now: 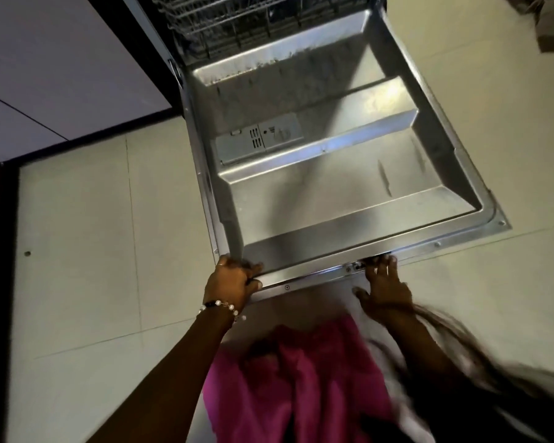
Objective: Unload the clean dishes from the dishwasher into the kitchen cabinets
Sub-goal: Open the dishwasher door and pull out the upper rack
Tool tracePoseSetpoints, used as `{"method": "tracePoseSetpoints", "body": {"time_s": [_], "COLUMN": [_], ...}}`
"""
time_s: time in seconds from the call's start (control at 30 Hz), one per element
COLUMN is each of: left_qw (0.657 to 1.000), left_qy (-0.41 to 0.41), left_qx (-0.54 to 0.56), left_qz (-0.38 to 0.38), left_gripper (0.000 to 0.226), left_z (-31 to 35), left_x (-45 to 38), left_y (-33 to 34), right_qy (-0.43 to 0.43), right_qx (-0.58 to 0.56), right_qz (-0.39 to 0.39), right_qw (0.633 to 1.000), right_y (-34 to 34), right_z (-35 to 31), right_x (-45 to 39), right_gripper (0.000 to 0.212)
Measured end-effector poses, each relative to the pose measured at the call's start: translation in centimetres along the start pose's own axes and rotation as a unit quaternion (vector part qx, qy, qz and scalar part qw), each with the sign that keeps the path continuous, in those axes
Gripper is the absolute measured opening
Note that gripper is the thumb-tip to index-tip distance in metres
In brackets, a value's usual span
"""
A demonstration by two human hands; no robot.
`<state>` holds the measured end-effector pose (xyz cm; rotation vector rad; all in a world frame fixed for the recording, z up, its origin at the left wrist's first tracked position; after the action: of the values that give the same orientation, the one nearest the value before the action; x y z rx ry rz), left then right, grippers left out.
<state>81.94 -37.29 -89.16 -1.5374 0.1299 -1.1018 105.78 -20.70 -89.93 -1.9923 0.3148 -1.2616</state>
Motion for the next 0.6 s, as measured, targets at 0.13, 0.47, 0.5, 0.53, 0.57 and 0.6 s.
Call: {"method": "tracePoseSetpoints", "body": {"time_s": [0.13,0.47,0.5,0.53,0.57,0.6], "left_qw": [0.994,0.978,0.98,0.982,0.983,0.985], "left_qy": [0.032,0.047,0.046,0.049,0.052,0.054], "left_qx": [-0.105,-0.137,-0.118,-0.107,-0.101,-0.097], "left_qz": [-0.008,-0.153,-0.154,-0.15,-0.141,-0.134], "left_gripper": [0.046,0.044,0.044,0.044,0.044,0.043], "left_z": [0.6,2.6,3.1,3.5,3.9,4.4], "left_x": [-0.8,1.1,1.4,1.6,1.9,2.2], "left_y": [1.2,-4.8,-6.2,-7.5,-9.3,-11.2], "right_qy": [-0.002,0.013,-0.002,-0.029,-0.063,-0.091], "right_qx": [0.01,-0.042,-0.056,-0.075,-0.099,-0.121], "right_qz": [-0.042,-0.02,0.023,0.068,0.106,0.121], "right_qw": [0.999,0.999,0.998,0.994,0.987,0.981], "right_y": [0.8,-2.4,-3.6,-4.8,-6.2,-7.6], "right_z": [0.6,-1.4,-1.9,-2.5,-3.2,-3.9], "right_x": [-1.6,0.1,0.7,1.3,1.9,2.3], "right_gripper": [0.071,0.055,0.045,0.039,0.039,0.04]}}
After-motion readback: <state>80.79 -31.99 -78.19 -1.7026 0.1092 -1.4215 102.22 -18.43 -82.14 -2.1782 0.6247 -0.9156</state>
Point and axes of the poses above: each hand's wrist, its own x-axis away from the middle knuckle, its own y-axis out of the palm, z = x × y, the point moved 1 cm from there along -x, towards the middle knuckle, and after that the axes turned 5 degrees about -y, right-handed, at the moved point
